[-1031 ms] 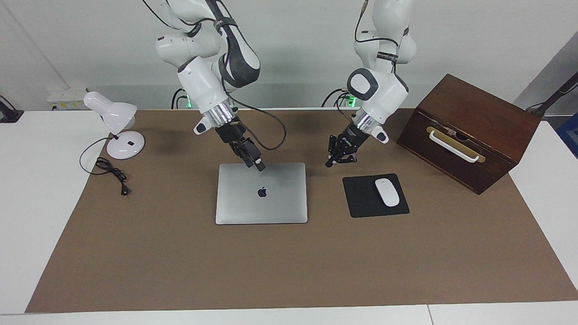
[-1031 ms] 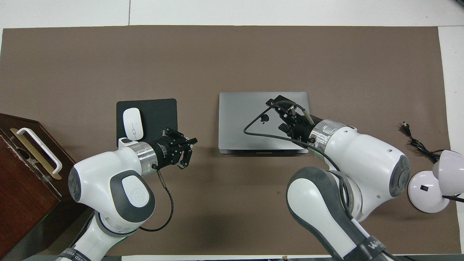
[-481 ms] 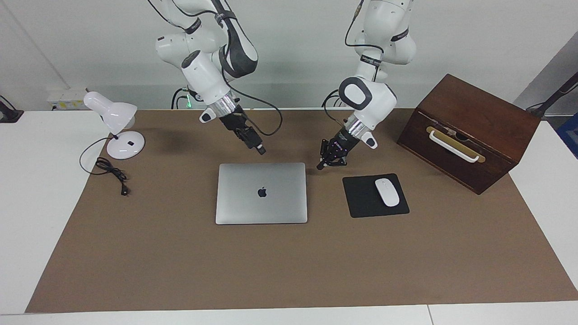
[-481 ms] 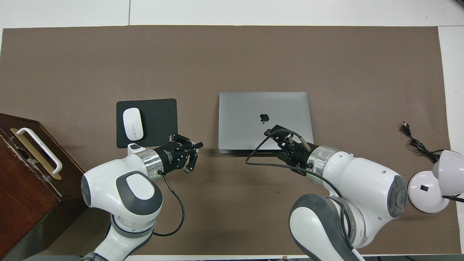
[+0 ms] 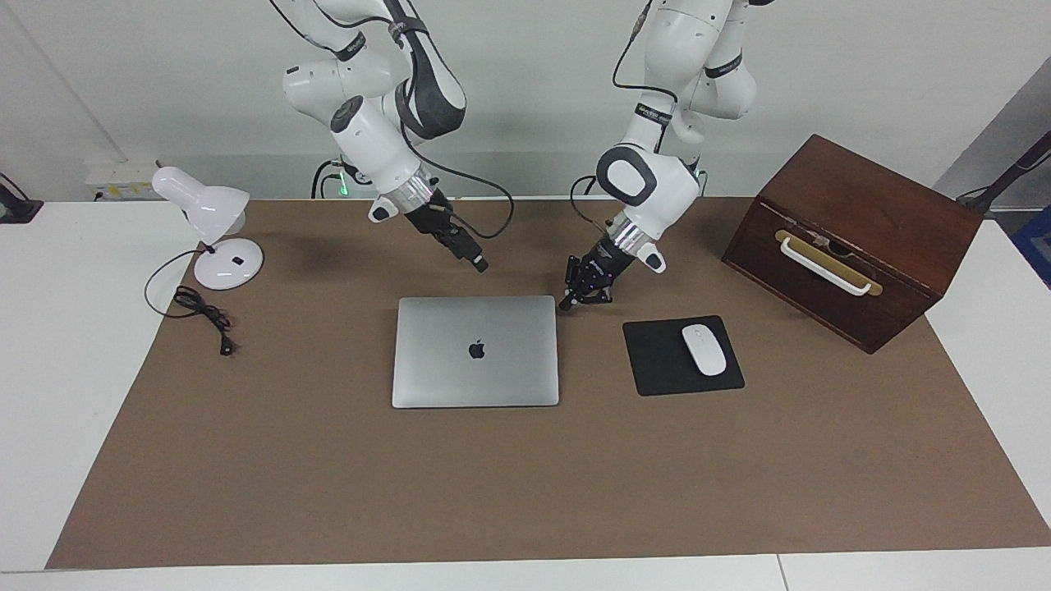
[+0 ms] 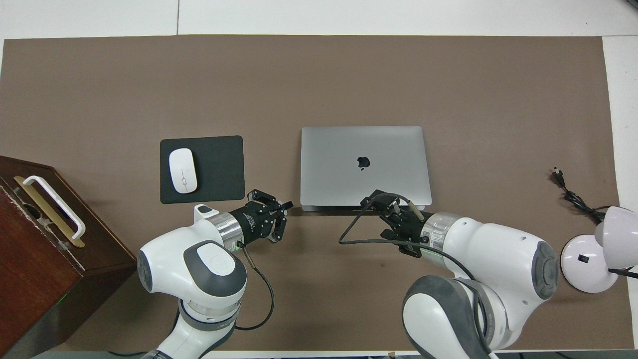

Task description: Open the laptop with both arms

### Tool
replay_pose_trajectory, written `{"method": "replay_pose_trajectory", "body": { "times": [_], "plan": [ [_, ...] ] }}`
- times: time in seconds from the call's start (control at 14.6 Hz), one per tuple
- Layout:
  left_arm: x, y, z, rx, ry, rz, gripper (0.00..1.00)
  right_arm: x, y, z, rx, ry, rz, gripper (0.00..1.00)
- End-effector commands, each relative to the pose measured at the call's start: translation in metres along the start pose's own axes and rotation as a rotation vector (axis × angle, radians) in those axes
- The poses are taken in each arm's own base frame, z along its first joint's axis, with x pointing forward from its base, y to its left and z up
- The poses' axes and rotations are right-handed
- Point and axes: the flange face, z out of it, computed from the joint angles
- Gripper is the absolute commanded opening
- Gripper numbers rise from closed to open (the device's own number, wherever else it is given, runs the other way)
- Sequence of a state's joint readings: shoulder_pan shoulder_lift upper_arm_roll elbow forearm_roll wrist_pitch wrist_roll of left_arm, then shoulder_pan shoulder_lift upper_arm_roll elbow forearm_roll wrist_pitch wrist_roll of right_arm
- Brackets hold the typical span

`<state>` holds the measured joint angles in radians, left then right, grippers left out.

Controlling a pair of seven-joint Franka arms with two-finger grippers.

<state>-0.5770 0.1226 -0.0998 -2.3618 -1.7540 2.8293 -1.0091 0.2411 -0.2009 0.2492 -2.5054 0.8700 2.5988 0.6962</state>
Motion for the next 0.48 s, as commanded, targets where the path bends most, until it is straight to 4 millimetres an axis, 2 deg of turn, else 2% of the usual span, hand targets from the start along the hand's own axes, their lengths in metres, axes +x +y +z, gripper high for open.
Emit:
{"method": "replay_pose_trajectory", "body": {
  "times": [0.0, 0.21, 0.41],
  "plan": [
    [-0.005, 0.001, 0.017, -0.014, -0.001, -0.014, 0.0, 0.007, 0.008, 0.001, -0.003, -0.007, 0.017, 1.0],
    [-0.004, 0.0, 0.023, -0.014, 0.004, -0.023, 0.0, 0.024, 0.015, 0.015, -0.009, 0.027, 0.002, 1.0],
    [-0.014, -0.001, 0.028, -0.01, -0.01, -0.015, 0.0, 0.049, 0.018, 0.022, 0.01, 0.103, -0.056, 1.0]
  ]
}}
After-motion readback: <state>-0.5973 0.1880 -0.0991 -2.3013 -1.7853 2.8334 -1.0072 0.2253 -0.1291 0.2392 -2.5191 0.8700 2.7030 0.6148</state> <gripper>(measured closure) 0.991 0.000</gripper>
